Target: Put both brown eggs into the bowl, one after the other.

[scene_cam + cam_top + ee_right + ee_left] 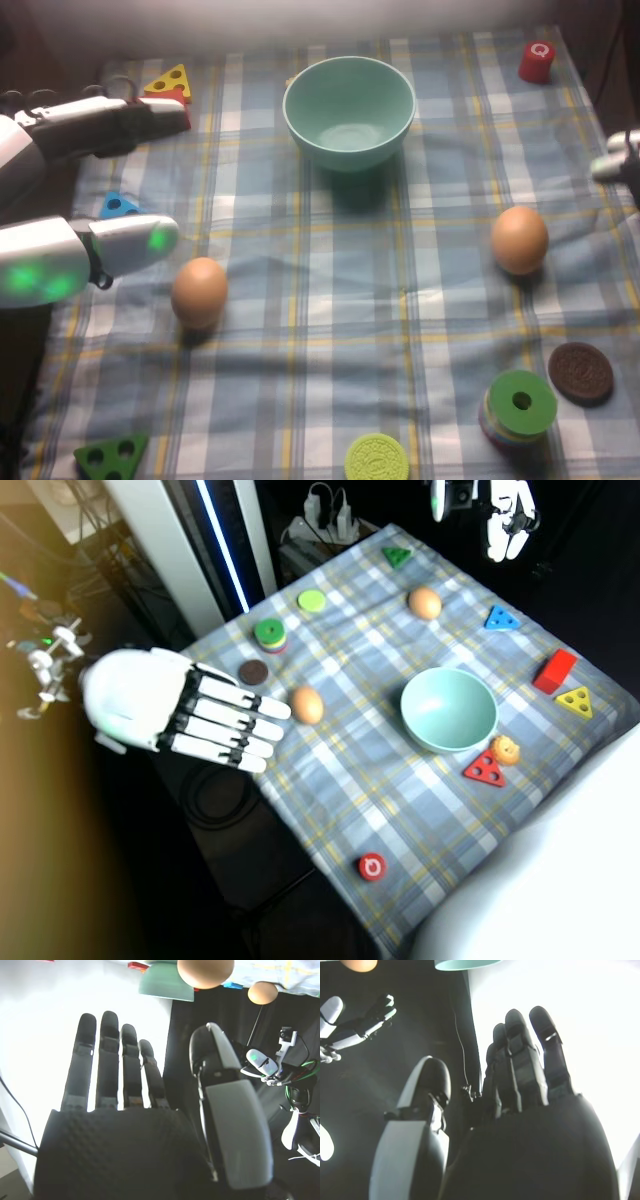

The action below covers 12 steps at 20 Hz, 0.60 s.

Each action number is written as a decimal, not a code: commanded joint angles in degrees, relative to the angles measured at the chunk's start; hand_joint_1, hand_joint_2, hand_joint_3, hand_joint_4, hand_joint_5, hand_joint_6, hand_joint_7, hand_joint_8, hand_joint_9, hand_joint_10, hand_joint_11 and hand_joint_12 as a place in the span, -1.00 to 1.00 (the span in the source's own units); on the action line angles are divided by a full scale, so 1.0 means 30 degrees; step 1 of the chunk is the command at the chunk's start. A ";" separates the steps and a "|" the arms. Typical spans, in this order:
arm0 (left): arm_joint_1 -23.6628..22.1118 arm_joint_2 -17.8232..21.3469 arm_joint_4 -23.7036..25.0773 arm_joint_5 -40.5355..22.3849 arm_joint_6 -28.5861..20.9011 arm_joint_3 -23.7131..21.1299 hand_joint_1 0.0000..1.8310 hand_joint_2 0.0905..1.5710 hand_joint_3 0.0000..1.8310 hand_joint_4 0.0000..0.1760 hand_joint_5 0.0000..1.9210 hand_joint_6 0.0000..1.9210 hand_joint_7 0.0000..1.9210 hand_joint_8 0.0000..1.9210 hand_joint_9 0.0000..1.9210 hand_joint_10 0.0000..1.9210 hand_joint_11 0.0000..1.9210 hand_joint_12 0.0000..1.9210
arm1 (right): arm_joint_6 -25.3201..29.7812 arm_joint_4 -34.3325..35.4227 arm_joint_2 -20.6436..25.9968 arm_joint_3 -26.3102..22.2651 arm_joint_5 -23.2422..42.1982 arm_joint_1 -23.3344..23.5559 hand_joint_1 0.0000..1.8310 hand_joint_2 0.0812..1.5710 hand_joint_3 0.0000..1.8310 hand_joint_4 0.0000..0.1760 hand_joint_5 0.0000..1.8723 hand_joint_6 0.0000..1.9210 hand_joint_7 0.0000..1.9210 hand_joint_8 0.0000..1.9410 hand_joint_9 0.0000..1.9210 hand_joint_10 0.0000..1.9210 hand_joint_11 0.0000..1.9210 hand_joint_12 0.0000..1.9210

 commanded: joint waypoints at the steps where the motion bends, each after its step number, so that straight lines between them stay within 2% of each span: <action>1: -0.0139 0.0018 0.0116 -0.1936 -0.0113 0.0101 -0.35 0.38 -1.00 0.72 -0.57 -1.00 -0.61 -1.00 -0.53 -0.99 -1.00 -0.27 | 0.0050 0.0428 0.0082 0.0086 0.2284 0.0104 -0.28 0.53 -1.00 -0.60 -0.28 -1.00 -0.37 -1.00 -0.43 -1.00 -0.63 -0.50; 2: -0.0137 0.0044 0.0202 -0.1716 -0.0111 0.0160 -0.33 0.37 -1.00 0.72 -0.57 -1.00 -0.62 -1.00 -0.56 -1.00 -1.00 -0.27 | 0.0050 0.0413 0.0088 0.0086 0.2318 0.0104 -0.27 0.53 -1.00 -0.60 -0.27 -1.00 -0.37 -1.00 -0.44 -1.00 -0.64 -0.51; 4: -0.0217 0.0065 0.0479 -0.0870 0.0107 0.0327 -0.23 0.31 -1.00 0.78 -0.53 -1.00 -0.61 -1.00 -0.58 -1.00 -1.00 -0.19 | 0.0050 0.0358 0.0090 0.0088 0.2362 0.0138 -0.28 0.54 -1.00 -0.31 -0.28 -1.00 -0.37 -1.00 -0.44 -1.00 -0.65 -0.52; 5: -0.0242 0.0065 0.0479 -0.0635 0.0282 0.0359 -0.20 0.29 -1.00 0.83 -0.53 -1.00 -0.60 -1.00 -0.58 -1.00 -1.00 -0.16 | 0.0050 0.0335 0.0090 0.0089 0.2364 0.0169 -0.28 0.54 -1.00 -0.23 -0.27 -1.00 -0.36 -1.00 -0.44 -1.00 -0.65 -0.52; 7: -0.0242 0.0065 0.0479 -0.0635 0.0282 0.0359 -0.11 0.23 -1.00 0.75 -0.51 -0.99 -0.59 -1.00 -0.57 -0.99 -1.00 -0.19 | 0.0050 0.0335 0.0090 0.0089 0.2364 0.0169 -0.31 0.56 -0.99 -0.26 -0.28 -1.00 -0.36 -1.00 -0.43 -1.00 -0.65 -0.52; 8: -0.0299 0.0062 0.0420 -0.0305 0.0752 0.0378 -0.11 0.22 -1.00 0.77 -0.51 -1.00 -0.63 -1.00 -0.58 -1.00 -1.00 -0.17 | 0.0050 0.0279 0.0086 0.0093 0.2364 0.0221 -0.31 0.58 -1.00 -0.39 -0.27 -1.00 -0.36 -1.00 -0.42 -1.00 -0.62 -0.56; 9: -0.0381 0.0056 0.0254 0.0071 0.1547 0.0348 -0.10 0.21 -1.00 0.83 -0.51 -1.00 -0.64 -1.00 -0.58 -1.00 -1.00 -0.21 | 0.0050 0.0222 0.0082 0.0095 0.2364 0.0282 -0.31 0.58 -1.00 -0.48 -0.27 -1.00 -0.35 -1.00 -0.41 -1.00 -0.60 -0.56; 10: -0.0587 0.0020 -0.0090 0.0700 0.3096 0.0206 -0.09 0.18 -1.00 0.97 -0.50 -1.00 -0.61 -1.00 -0.55 -0.99 -1.00 -0.16 | 0.0050 0.0146 0.0077 0.0093 0.2364 0.0329 -0.30 0.58 -1.00 -0.54 -0.26 -1.00 -0.35 -1.00 -0.40 -1.00 -0.58 -0.60; 12: -0.1051 -0.0250 -0.0894 0.1758 0.6457 -0.0071 -0.12 0.16 -1.00 1.00 -0.52 -1.00 -0.56 -0.99 -0.51 -0.99 -1.00 -0.20 | 0.0050 0.0096 0.0077 0.0095 0.2364 0.0343 -0.32 0.59 -1.00 -0.45 -0.26 -1.00 -0.35 -1.00 -0.39 -1.00 -0.55 -0.62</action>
